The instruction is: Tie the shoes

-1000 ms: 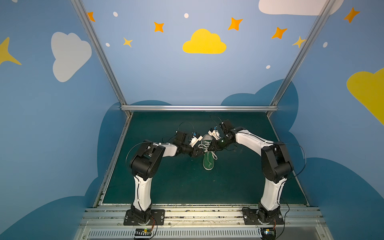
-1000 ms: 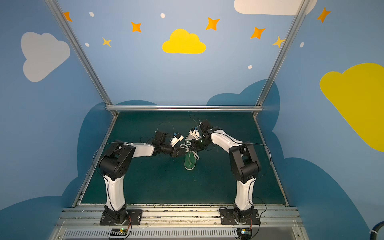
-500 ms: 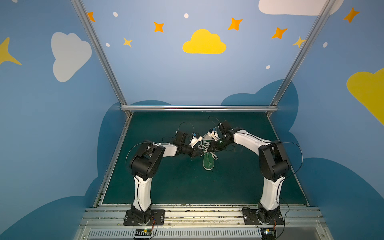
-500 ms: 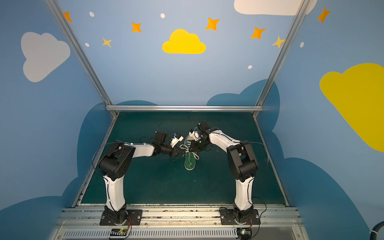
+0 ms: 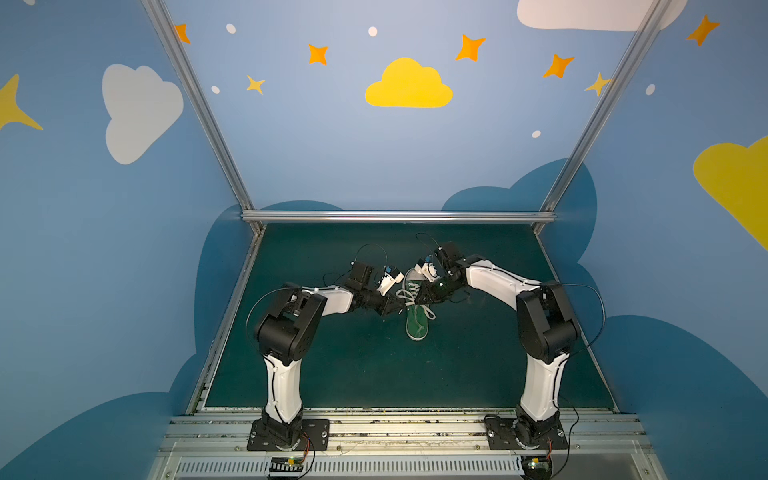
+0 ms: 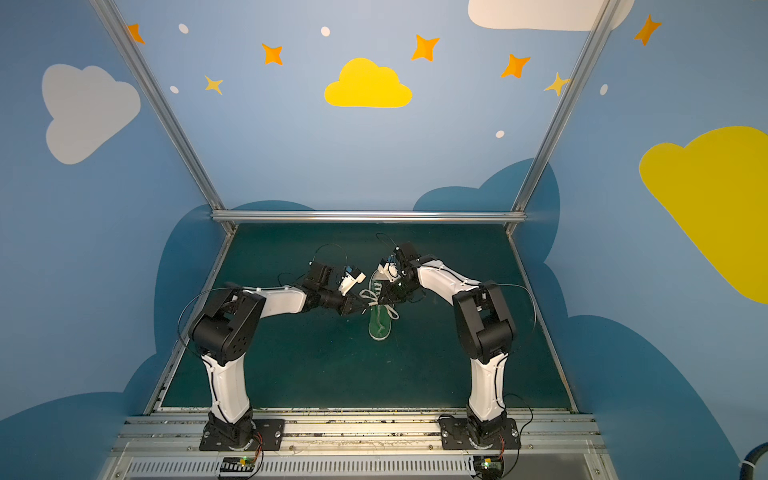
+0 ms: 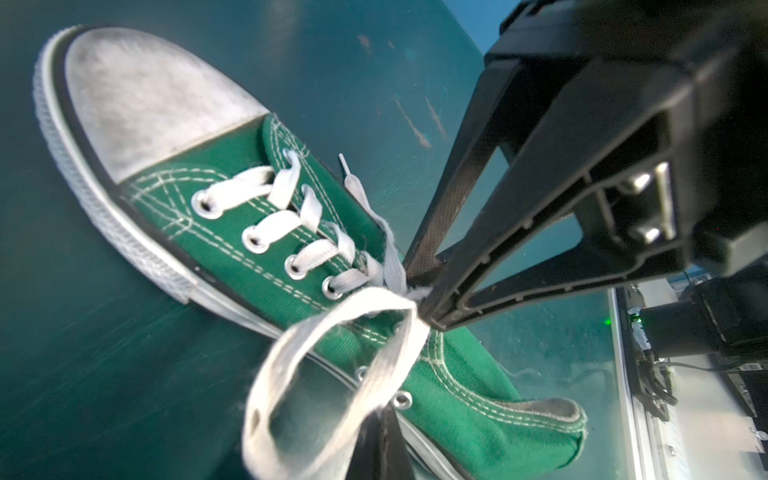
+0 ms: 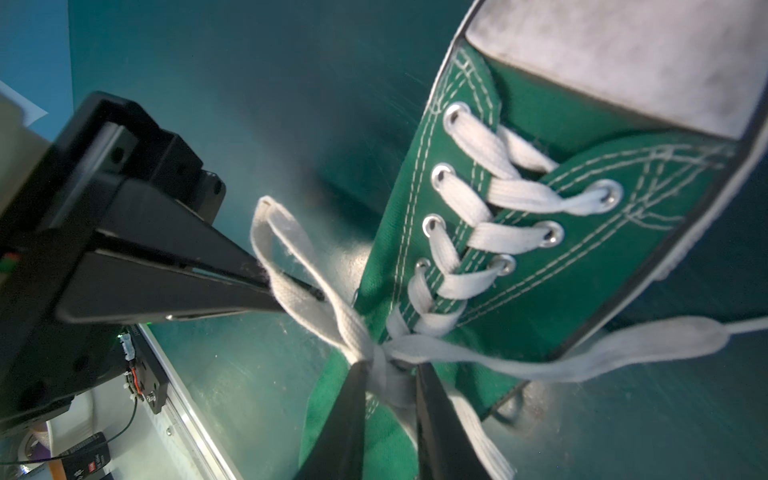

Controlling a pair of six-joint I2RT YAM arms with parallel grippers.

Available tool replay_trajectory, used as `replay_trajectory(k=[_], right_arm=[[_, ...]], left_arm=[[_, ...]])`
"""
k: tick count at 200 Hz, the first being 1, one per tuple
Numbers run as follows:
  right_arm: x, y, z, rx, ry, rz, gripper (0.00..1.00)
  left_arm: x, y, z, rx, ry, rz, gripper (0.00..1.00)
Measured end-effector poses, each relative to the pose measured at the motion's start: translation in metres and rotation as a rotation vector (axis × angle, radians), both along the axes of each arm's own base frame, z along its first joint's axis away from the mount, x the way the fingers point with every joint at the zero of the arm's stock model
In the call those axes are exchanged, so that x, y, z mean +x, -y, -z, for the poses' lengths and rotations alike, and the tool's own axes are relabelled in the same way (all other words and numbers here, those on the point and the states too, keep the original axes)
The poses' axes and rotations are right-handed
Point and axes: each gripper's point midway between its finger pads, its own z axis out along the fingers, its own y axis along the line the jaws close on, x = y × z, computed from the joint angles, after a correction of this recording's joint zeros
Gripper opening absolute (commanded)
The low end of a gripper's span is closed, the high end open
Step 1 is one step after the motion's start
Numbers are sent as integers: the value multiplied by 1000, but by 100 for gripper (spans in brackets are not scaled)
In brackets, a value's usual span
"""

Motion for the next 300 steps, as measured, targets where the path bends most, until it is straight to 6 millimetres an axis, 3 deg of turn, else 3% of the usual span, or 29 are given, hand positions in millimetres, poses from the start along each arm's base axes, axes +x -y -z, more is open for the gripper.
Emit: replay_trajectory(k=[165,234,271,279,300], right_arm=[[4,0,2,-29,22,18,21],[6,0,2,-30,28,25,21],[5,0,2,-27,26,25,26],[5,-1,2,-22,24,24,27],[4,-2,2,-8,17,21,31]], left_arm=[[-14,-16,-8,47,29,-11,3],[-16,-33,-3,58,10,-49,3],[-17,-33,-4,51,5,-44,3],[-18,-33,-4,48,2,-39,10],[-20,-30,-7,33,-7,-29,44]])
